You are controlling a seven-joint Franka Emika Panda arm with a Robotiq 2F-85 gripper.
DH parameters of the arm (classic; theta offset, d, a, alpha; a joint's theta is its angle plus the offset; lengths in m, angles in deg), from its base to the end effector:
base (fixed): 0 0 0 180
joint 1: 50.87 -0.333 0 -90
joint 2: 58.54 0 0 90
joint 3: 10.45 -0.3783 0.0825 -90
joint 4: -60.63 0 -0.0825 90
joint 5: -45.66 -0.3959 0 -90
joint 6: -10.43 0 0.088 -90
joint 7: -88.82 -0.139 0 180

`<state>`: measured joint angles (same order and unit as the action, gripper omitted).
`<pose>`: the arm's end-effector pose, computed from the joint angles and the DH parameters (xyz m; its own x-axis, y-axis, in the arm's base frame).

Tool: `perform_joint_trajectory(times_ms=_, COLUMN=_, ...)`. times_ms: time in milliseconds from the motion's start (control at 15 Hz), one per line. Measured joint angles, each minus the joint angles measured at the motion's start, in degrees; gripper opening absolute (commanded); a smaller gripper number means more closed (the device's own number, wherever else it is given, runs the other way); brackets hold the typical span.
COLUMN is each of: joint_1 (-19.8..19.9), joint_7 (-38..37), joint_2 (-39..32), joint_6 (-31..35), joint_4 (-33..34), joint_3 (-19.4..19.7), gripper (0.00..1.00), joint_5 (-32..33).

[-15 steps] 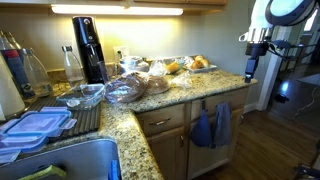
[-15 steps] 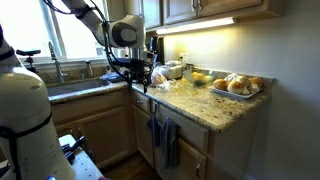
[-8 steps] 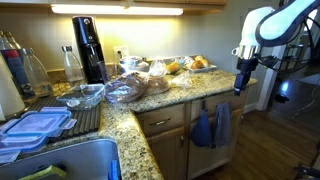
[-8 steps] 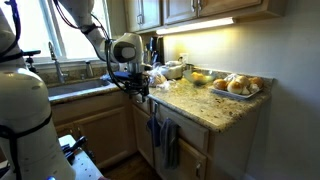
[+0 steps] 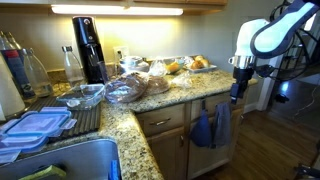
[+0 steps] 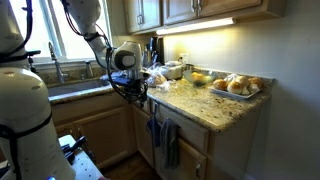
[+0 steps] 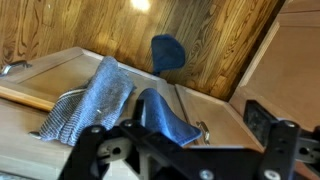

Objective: Take the oven mitt from the hanger and put it on the counter

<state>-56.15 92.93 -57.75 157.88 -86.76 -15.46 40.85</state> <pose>0.4468 0.0811 0.2896 0.9836 0.1795 0.0164 0.1801 -0.9827 -0.0439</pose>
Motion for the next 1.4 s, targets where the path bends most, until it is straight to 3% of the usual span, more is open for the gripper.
perform_joint_trajectory(times_ms=467, joint_1=0.0, joint_7=-0.53, joint_2=-1.26, joint_6=1.6, joint_4=0.14, joint_3=-0.02, gripper=1.0, joint_5=0.03)
perform_joint_trajectory(times_ms=1400, joint_1=-0.87, joint_7=-7.67, joint_2=-22.88, joint_6=19.11, joint_4=6.0, joint_3=-1.61, gripper=1.0, joint_5=-1.14)
